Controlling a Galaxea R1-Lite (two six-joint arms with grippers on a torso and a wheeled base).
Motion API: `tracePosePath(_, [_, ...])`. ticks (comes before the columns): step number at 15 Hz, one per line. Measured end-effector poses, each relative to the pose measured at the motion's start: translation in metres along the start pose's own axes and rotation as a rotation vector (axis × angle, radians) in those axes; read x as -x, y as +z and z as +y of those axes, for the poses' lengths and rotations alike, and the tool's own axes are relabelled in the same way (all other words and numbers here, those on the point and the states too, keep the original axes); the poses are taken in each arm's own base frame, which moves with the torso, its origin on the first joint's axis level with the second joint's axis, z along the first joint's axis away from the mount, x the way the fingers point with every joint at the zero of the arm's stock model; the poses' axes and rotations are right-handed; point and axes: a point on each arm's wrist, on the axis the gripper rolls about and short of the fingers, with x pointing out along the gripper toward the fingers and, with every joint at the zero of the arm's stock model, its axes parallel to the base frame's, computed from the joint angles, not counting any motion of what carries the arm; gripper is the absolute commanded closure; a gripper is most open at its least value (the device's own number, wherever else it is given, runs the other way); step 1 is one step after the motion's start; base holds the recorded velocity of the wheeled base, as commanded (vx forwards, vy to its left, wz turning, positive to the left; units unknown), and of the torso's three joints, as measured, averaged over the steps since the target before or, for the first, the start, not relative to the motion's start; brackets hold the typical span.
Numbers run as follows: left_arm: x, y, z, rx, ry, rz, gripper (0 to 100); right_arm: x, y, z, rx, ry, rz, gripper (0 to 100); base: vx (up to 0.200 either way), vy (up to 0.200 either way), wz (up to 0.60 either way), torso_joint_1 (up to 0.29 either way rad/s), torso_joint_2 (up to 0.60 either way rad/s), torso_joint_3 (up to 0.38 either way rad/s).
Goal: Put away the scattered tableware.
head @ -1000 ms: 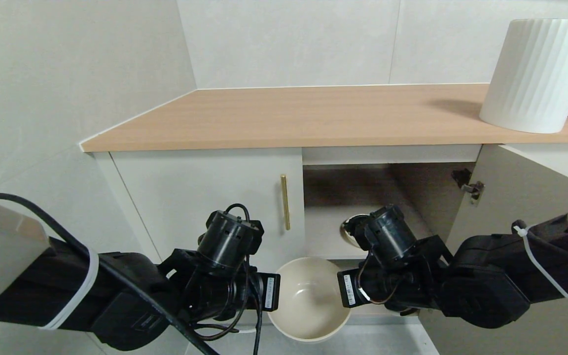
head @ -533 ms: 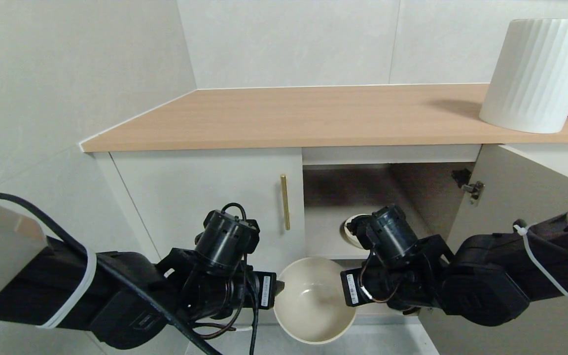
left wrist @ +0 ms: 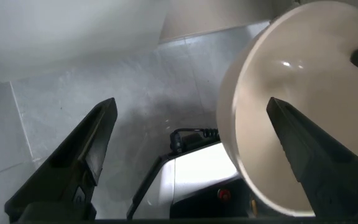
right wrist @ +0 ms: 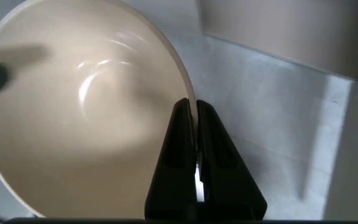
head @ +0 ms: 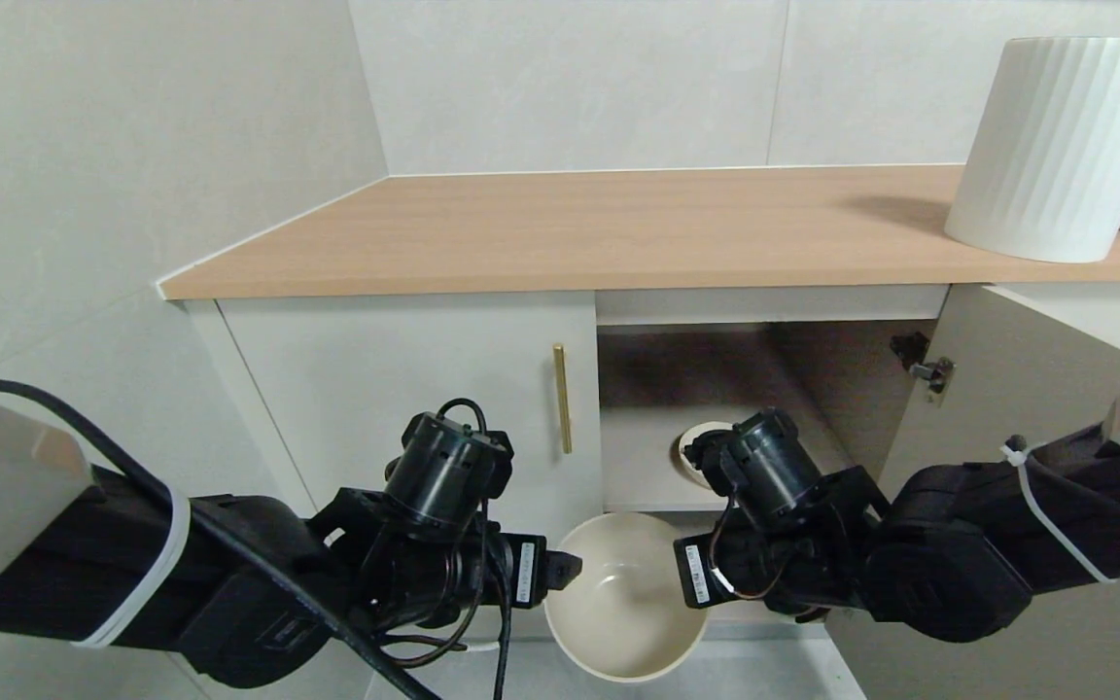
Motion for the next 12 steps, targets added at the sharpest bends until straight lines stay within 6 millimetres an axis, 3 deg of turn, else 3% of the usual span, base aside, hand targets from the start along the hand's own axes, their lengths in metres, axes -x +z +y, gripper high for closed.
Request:
tracePosePath(6, [0.001, 0.0, 0.0, 0.0, -0.001, -0.002, 0, -0.038, 0.006, -0.033, -0.028, -0.18, 0.003, 100, 0.0, 0.0, 0.0, 0.0, 0.0, 0.0])
tracePosePath(12, [0.001, 0.0, 0.0, -0.001, 0.005, -0.006, 0, -0.062, 0.032, -0.07, -0.189, -0.238, -0.129, 100, 0.0, 0.0, 0.0, 0.0, 0.0, 0.0])
